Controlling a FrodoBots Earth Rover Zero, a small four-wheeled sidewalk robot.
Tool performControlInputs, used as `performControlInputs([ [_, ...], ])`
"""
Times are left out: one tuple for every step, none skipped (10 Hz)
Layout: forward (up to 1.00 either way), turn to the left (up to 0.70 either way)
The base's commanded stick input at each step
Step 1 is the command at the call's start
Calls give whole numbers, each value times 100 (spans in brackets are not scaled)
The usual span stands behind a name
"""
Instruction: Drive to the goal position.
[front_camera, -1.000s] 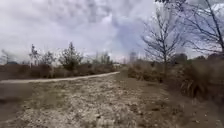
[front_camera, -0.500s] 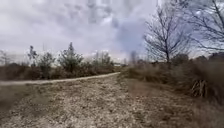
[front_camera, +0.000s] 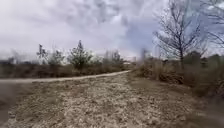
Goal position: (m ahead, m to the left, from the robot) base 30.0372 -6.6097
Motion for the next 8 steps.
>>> performControlInputs([
  [50, 0],
  [50, 0],
  [50, 0],
  [50, 0],
  [50, 0],
  [50, 0],
  [50, 0],
  [50, 0],
])
